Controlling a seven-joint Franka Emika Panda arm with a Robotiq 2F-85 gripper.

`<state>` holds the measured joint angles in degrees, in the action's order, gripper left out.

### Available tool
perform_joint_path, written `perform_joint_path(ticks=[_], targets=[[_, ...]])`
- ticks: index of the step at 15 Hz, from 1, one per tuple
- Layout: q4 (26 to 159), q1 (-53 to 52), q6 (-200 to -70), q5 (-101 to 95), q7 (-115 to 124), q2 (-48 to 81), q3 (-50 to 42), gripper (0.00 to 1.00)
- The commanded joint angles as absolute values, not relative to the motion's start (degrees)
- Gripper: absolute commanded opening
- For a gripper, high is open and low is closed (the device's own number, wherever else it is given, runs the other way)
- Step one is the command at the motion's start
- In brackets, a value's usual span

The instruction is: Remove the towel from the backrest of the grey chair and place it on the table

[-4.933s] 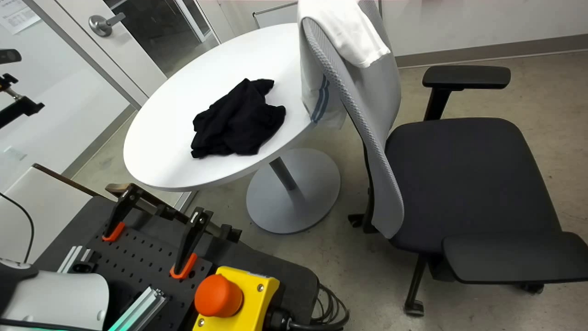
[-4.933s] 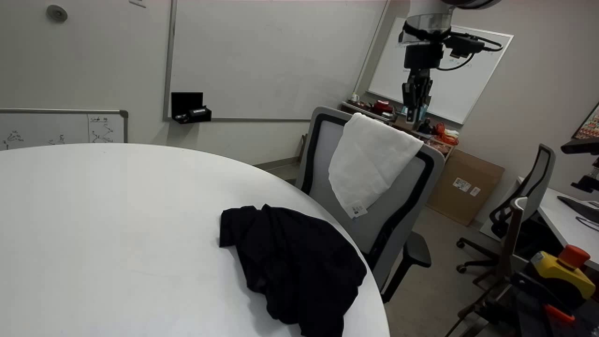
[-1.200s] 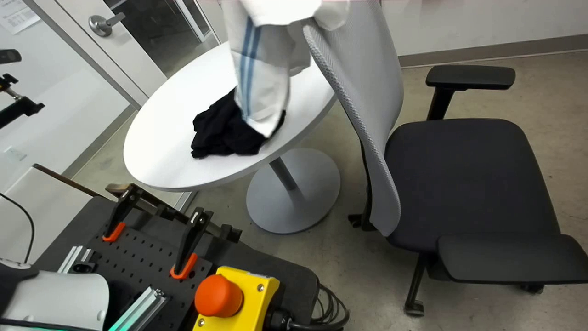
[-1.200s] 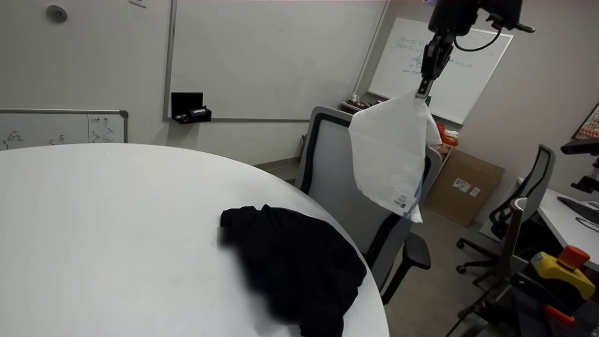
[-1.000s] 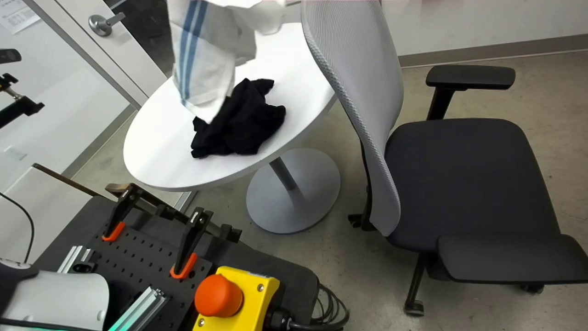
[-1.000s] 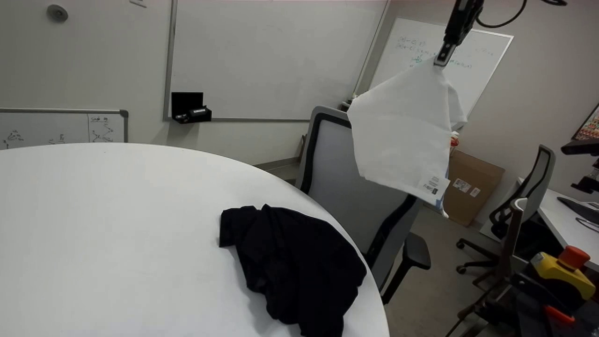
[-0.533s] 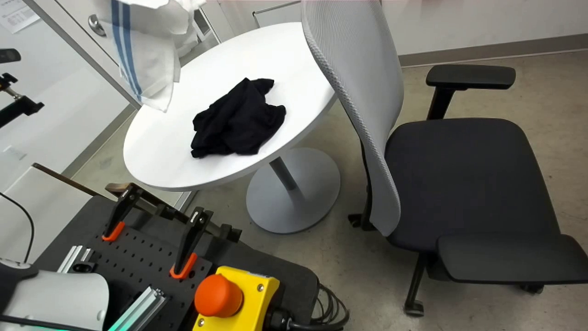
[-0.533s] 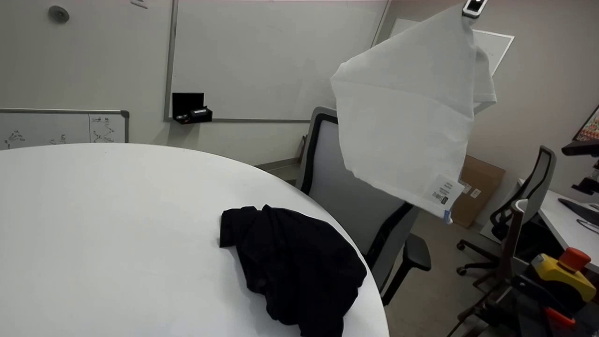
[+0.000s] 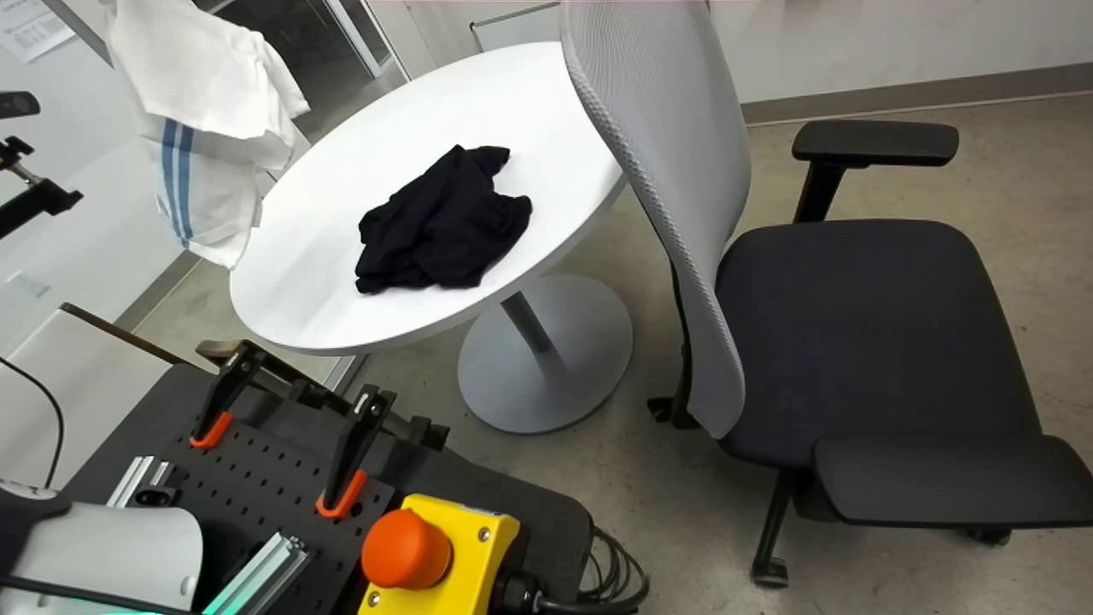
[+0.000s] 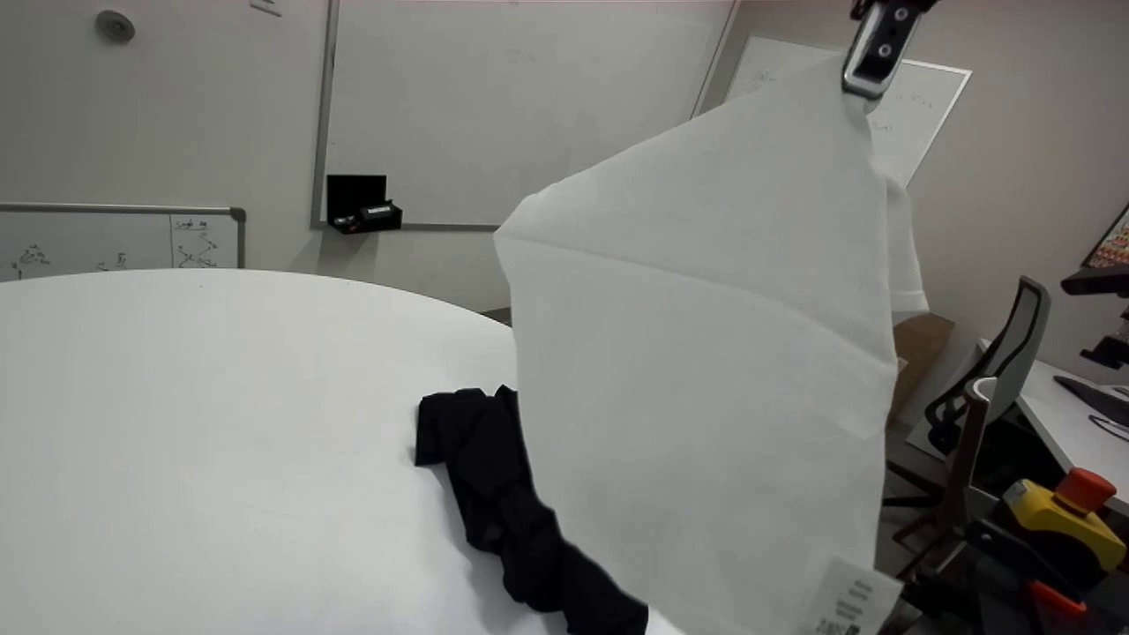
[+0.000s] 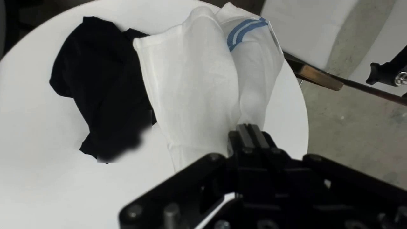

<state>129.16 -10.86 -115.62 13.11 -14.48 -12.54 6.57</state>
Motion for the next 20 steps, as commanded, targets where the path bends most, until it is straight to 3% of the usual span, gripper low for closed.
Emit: perform_joint_path(ticks=[1,2,4,13,20], targets=[[128.6,-11.6,-118.4,13.4,-14.7,-8.0,7.9,0.0],[128.6,-11.6,-118.6,12.8,-14.5,-6.7,8.4,0.27],[128.9,-11.6,-119.1,12.0,-14.6,-4.9,9.0,0.32],[127.6,-9.3,-117.5,13.0,-13.4,-1.5,8.0,0.98],[127.7,-7.4,-116.6,12.5,-11.6,-3.0,6.7,1.0]])
